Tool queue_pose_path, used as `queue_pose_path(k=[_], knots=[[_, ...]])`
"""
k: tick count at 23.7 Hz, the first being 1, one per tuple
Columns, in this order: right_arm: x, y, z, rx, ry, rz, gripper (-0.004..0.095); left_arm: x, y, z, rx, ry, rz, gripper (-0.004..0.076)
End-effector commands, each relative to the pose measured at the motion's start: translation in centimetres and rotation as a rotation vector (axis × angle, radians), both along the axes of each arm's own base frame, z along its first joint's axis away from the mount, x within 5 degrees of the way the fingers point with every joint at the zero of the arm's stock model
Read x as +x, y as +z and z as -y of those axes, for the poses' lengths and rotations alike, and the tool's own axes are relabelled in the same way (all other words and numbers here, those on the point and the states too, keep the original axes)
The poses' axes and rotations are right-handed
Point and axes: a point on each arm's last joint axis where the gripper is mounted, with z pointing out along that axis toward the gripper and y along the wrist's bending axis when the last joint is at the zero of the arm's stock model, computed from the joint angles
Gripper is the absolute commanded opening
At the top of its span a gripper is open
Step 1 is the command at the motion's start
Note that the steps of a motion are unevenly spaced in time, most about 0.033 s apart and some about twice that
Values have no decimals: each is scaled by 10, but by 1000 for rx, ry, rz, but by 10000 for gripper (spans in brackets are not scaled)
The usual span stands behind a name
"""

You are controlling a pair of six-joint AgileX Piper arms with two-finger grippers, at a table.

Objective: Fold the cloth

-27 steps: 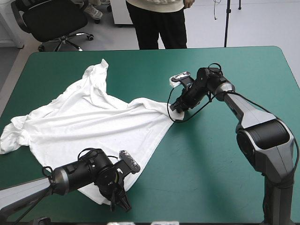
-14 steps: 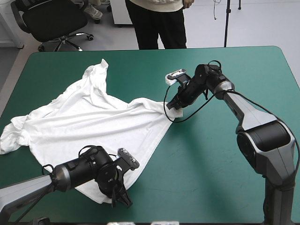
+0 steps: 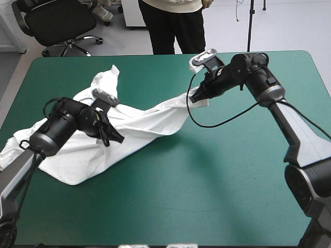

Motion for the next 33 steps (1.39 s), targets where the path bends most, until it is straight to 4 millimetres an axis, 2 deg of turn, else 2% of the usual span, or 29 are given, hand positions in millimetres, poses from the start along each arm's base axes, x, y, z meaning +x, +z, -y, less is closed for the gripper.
queue_pose_path(k=[1,5,9,10,11,12,13,14,15,16,17,18,23,25,26,29,31,33], knots=[[-33,83,13,116,-26,267,-15,5,63,-5,-37,-10,186,-18],[-65,147,24,199,-30,467,-17,5,127,-8,-60,-8,366,-18],[-100,205,37,280,-41,649,-17,-7,188,-17,-64,14,556,-18],[-115,227,42,318,-44,723,-17,-17,219,-22,-73,12,662,-18],[-123,239,45,341,-47,760,-17,-22,233,-24,-82,12,709,-18],[-137,256,50,373,-45,826,-17,-33,255,-28,-104,21,783,-18],[-145,264,53,384,-43,857,-17,-37,264,-30,-117,24,813,-18],[-161,279,58,414,-43,911,-17,-48,282,-34,-146,30,889,-18],[-170,286,61,430,-44,938,-17,-53,289,-35,-156,32,917,-18],[-184,296,66,449,-41,987,-17,-66,305,-40,-180,37,984,-18],[-191,301,69,460,-41,1010,-17,-72,312,-42,-197,37,1015,-18],[-207,310,74,481,-35,1054,-17,-85,325,-44,-245,28,1065,-18],[-276,335,98,535,-23,1225,-17,-150,366,-52,-448,-97,1279,-18],[-300,341,108,543,-23,1281,-17,-172,378,-56,-521,-129,1354,-18],[-307,342,111,538,-32,1298,-16,-177,380,-57,-535,-135,1371,-18],[-315,343,117,505,-63,1324,-16,-179,383,-57,-554,-140,1393,-18],[-314,342,119,482,-83,1327,-16,-168,379,-53,-549,-140,1370,-18],[-296,338,116,443,-112,1291,-17,-150,375,-47,-535,-134,1340,-18]])
